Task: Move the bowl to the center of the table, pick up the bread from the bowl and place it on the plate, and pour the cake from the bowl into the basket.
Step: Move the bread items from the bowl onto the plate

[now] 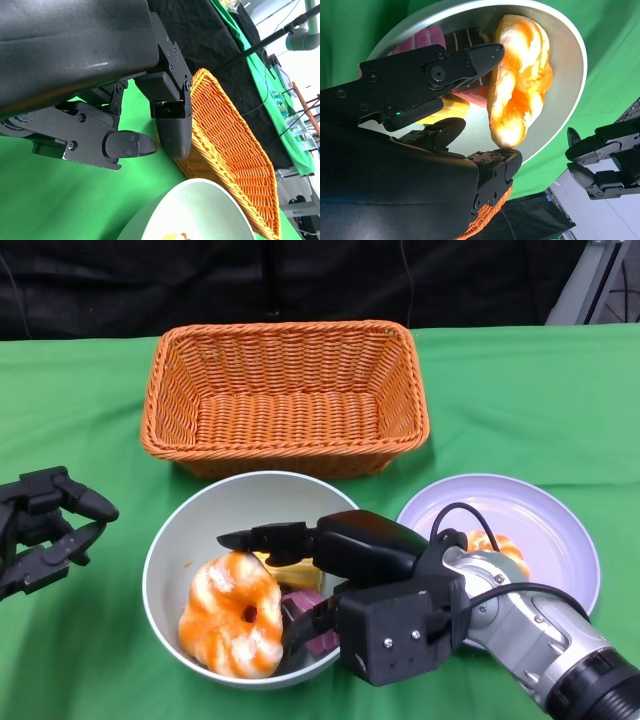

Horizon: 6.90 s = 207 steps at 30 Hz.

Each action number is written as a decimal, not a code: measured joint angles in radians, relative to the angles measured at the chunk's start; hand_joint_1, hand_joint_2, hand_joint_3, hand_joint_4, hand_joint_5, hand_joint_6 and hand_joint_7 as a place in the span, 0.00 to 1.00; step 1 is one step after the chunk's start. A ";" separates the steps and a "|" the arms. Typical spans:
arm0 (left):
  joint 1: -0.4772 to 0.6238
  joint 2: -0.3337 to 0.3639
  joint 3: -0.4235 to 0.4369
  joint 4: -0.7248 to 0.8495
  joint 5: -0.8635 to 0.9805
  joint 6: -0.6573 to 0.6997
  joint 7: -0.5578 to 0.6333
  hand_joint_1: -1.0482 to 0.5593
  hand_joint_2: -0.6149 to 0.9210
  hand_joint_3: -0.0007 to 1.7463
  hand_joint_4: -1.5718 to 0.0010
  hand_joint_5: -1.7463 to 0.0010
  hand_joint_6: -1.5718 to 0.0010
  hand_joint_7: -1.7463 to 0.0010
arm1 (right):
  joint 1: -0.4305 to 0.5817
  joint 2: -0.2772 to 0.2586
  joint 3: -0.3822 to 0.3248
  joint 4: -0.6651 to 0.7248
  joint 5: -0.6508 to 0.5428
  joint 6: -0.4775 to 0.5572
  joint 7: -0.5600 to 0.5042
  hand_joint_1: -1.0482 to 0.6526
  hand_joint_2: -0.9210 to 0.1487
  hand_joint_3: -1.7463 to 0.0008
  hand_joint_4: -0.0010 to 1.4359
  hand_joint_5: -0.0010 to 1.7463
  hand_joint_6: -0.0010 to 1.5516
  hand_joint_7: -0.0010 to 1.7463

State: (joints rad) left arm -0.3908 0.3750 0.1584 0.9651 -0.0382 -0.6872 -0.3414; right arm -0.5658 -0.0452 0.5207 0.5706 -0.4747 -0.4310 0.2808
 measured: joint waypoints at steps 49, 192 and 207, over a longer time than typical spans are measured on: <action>-0.013 0.000 -0.003 0.015 -0.006 0.004 -0.015 0.60 1.00 0.20 0.53 0.21 0.50 0.37 | -0.089 0.083 0.037 0.311 -0.128 -0.257 -0.409 0.53 0.00 0.92 0.45 0.71 0.71 0.04; -0.065 0.029 -0.001 0.118 0.005 -0.006 0.005 0.62 1.00 0.19 0.51 0.22 0.49 0.38 | 0.356 -0.248 -0.521 -0.288 0.164 0.366 -0.244 0.61 0.00 0.88 0.49 0.21 0.46 0.05; -0.065 0.032 -0.001 0.118 0.013 -0.007 0.007 0.61 1.00 0.19 0.51 0.22 0.49 0.38 | 0.380 -0.360 -0.431 -0.431 0.032 0.549 -0.125 0.52 0.00 0.96 0.36 0.07 0.21 0.00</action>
State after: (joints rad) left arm -0.4555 0.4072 0.1573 1.0835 -0.0254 -0.6939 -0.3347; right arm -0.1862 -0.4054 0.0893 0.1400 -0.4423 0.1181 0.1554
